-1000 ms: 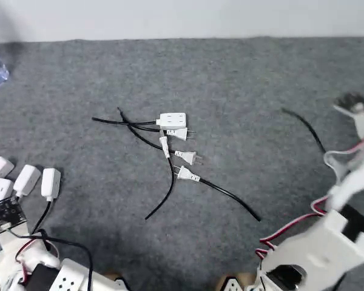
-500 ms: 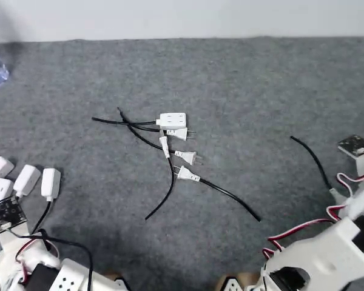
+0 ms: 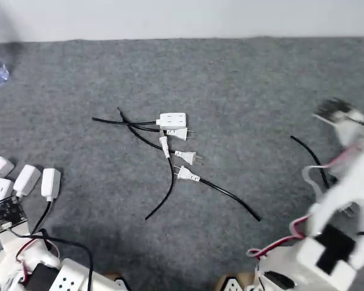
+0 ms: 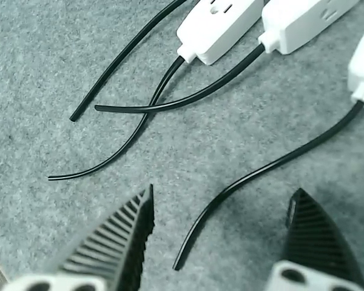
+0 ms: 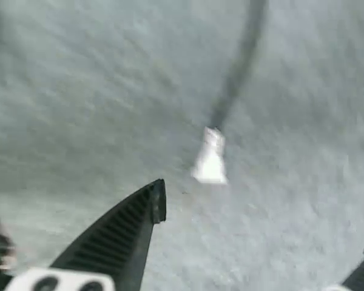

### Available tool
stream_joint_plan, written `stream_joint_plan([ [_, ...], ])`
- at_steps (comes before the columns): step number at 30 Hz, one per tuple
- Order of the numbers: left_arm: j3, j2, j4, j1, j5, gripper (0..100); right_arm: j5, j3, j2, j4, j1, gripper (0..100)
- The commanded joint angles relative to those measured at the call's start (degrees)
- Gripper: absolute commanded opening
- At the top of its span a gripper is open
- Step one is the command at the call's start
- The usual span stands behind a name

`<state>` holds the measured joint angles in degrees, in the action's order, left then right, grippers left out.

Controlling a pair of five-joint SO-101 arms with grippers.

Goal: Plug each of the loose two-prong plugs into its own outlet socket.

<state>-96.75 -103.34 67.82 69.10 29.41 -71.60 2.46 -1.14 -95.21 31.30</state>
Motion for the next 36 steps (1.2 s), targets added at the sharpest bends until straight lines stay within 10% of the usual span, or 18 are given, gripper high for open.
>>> stream_joint_plan([
  [1,0.31,-0.62,0.18,-0.09,0.53,33,12.13,3.43,-4.26,-3.3,-14.55,45.9],
  [6,0.31,-0.62,0.18,0.0,0.62,33,22.42,2.81,-4.18,-1.45,-34.15,45.7],
  [14,0.31,-0.62,1.76,-0.35,3.43,33,19.08,0.44,3.3,3.3,-53.93,45.7],
  [36,0.31,-0.62,1.93,-0.35,3.43,33,16.18,21.1,38.9,4.62,-60.44,45.7],
])
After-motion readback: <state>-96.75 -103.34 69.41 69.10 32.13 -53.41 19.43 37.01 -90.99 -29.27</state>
